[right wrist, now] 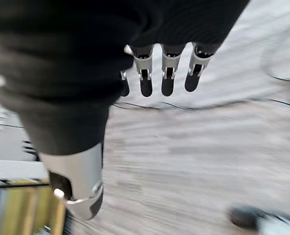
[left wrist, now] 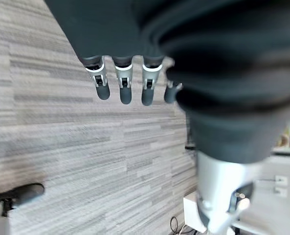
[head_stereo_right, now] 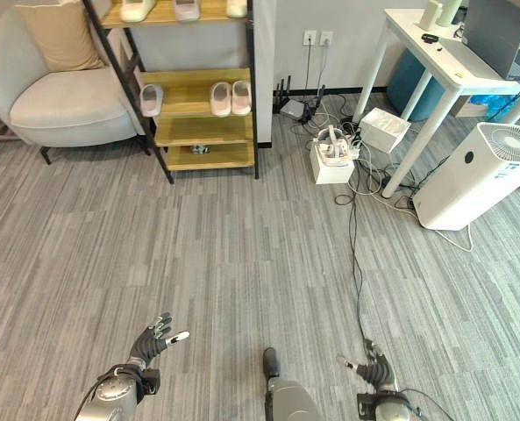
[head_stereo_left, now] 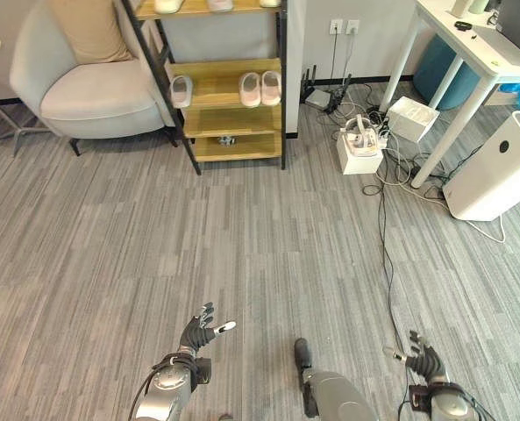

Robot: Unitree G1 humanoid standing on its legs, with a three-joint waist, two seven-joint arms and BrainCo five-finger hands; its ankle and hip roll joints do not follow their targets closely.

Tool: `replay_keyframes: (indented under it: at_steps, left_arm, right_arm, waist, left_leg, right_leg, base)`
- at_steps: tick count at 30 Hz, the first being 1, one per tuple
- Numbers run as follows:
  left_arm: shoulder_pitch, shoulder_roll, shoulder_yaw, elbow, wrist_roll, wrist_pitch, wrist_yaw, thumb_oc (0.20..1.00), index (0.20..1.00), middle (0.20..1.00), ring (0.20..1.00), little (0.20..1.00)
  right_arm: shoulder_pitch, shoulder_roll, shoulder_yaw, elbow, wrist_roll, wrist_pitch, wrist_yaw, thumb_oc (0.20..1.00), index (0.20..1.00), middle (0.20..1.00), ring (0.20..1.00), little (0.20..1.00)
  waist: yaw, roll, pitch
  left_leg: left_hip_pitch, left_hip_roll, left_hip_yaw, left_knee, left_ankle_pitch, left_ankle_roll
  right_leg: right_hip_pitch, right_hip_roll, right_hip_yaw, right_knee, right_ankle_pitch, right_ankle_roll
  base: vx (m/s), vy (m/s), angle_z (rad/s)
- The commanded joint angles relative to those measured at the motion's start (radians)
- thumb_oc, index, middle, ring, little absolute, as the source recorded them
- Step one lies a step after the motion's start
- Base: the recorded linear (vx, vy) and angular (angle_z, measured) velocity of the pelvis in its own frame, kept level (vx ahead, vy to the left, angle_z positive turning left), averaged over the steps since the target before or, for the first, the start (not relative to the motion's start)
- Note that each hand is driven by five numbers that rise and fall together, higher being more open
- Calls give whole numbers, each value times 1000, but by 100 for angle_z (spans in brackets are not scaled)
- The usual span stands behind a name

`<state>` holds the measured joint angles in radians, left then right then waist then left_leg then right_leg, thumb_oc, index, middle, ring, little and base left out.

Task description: Arrange the slippers neatly on the shoe rack.

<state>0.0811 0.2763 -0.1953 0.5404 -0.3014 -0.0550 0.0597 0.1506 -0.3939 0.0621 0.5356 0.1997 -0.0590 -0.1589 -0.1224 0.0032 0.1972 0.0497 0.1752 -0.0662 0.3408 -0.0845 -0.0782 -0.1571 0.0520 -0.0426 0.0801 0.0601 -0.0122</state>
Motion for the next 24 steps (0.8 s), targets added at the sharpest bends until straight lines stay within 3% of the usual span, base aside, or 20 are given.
replay_keyframes:
  at_steps: [1, 4, 5, 7, 8, 11, 12, 14, 16, 17, 18, 19, 22, 24]
  left_arm:
    - [-28, 41, 9, -43, -14, -36, -5, 1000, 1000, 1000, 1000, 1000]
    - [-8, 52, 6, -63, -7, -27, -19, 1000, 1000, 1000, 1000, 1000]
    - [-9, 54, 4, -64, -1, -26, -14, 1000, 1000, 1000, 1000, 1000]
    - [-14, 54, 1, -61, 2, -25, -8, 1000, 1000, 1000, 1000, 1000]
    - [-26, 50, 2, -49, 11, -28, 3, 1000, 1000, 1000, 1000, 1000]
    - [-16, 50, 10, -52, 12, -30, -1, 1000, 1000, 1000, 1000, 1000]
    - [-15, 50, 6, -48, 22, -31, 0, 1000, 1000, 1000, 1000, 1000]
    - [-8, 53, 7, -58, 25, -28, -4, 1000, 1000, 1000, 1000, 1000]
    - [-3, 60, 11, -64, 27, -28, -8, 1000, 1000, 1000, 1000, 1000]
    - [-3, 69, 11, -66, 27, -26, -13, 1000, 1000, 1000, 1000, 1000]
    - [-2, 89, 16, -85, 22, -22, -16, 1000, 1000, 1000, 1000, 1000]
    - [-2, 94, 20, -89, 22, -22, -16, 1000, 1000, 1000, 1000, 1000]
    - [-3, 100, 24, -89, 32, -19, -13, 1000, 1000, 1000, 1000, 1000]
    - [-9, 100, 32, -91, 28, -23, -10, 1000, 1000, 1000, 1000, 1000]
  right_arm:
    - [9, -8, -16, -54, 35, -40, -5, 1000, 1000, 1000, 1000, 1000]
    - [-12, -28, -31, -58, 44, -39, -9, 1000, 1000, 1000, 1000, 1000]
    - [-28, -31, -26, -53, 44, -39, -24, 1000, 1000, 1000, 1000, 1000]
    - [-29, -28, -23, -48, 42, -38, -33, 1000, 1000, 1000, 1000, 1000]
    - [-30, -18, -21, -31, 39, -30, -47, 1000, 1000, 1000, 1000, 1000]
    - [-13, -5, -21, -35, 28, -25, -30, 1000, 1000, 1000, 1000, 1000]
    - [-4, 2, -21, -36, 19, -25, -29, 1000, 1000, 1000, 1000, 1000]
    - [-1, 14, -16, -34, 7, -17, -18, 1000, 1000, 1000, 1000, 1000]
    - [-2, 29, -15, -35, 9, -12, -7, 1000, 1000, 1000, 1000, 1000]
    - [2, 46, -10, -39, 19, -10, 4, 1000, 1000, 1000, 1000, 1000]
    - [-12, 65, 2, -30, 27, -8, 11, 1000, 1000, 1000, 1000, 1000]
    - [-14, 70, 4, -31, 27, -8, 13, 1000, 1000, 1000, 1000, 1000]
    - [-15, 79, 10, -32, 28, -10, 15, 1000, 1000, 1000, 1000, 1000]
    - [-15, 83, 11, -29, 32, -7, 17, 1000, 1000, 1000, 1000, 1000]
  waist:
    - [-1, -22, 26]
    - [39, -57, 45]
    - [75, -34, 60]
    - [83, -33, 66]
    - [91, -39, 62]
    - [92, -31, 41]
    - [88, -30, 28]
    - [88, -38, 7]
    - [89, -53, -6]
    - [89, -67, -15]
    - [88, -79, -1]
    - [88, -73, 1]
    - [82, -64, 14]
    - [71, -47, 28]
  left_leg:
    - [18, -84, 17, 22, 97, 1]
    - [-129, -124, 71, -79, -5, 39]
    - [-219, -100, 95, -279, 130, 12]
    - [-241, -98, 109, -343, 156, 5]
    - [-280, -91, 162, -411, 175, -1]
    - [-250, -78, 184, -428, 190, -4]
    - [-244, -76, 193, -428, 221, -6]
    - [-223, -86, 212, -418, 222, 7]
    - [-204, -104, 231, -402, 200, 22]
    - [-192, -127, 241, -380, 166, 42]
    - [-166, -153, 256, -358, 114, 77]
    - [-159, -151, 259, -357, 102, 83]
    - [-116, -152, 265, -366, 78, 94]
    - [-68, -153, 259, -382, 56, 91]
  right_leg:
    - [41, -63, 72, -27, -78, 81]
    - [113, -97, 67, -48, -117, 89]
    - [181, -80, 61, -57, -158, 90]
    - [204, -81, 59, -58, -171, 90]
    - [255, -91, 53, -68, -194, 94]
    - [286, -93, 61, -68, -206, 107]
    - [304, -102, 62, -72, -213, 112]
    - [320, -129, 74, -70, -212, 133]
    - [321, -158, 94, -49, -194, 154]
    - [298, -182, 113, 11, -157, 174]
    - [232, -194, 124, 172, -73, 206]
    - [203, -188, 122, 215, -52, 212]
    - [131, -184, 100, 304, -21, 217]
    - [67, -180, 57, 281, -42, 195]
  base:
    - [240, -98, -4]
    - [352, -17, 16]
    - [368, 79, 31]
    - [360, 93, -1]
    - [341, 101, -17]
    - [400, 188, -11]
    - [278, 144, -30]
    - [398, 222, -43]
    - [410, 272, -30]
    - [510, 401, -11]
    - [429, 348, -7]
    - [243, 206, -2]
    - [149, 94, -8]
    - [198, 70, 9]
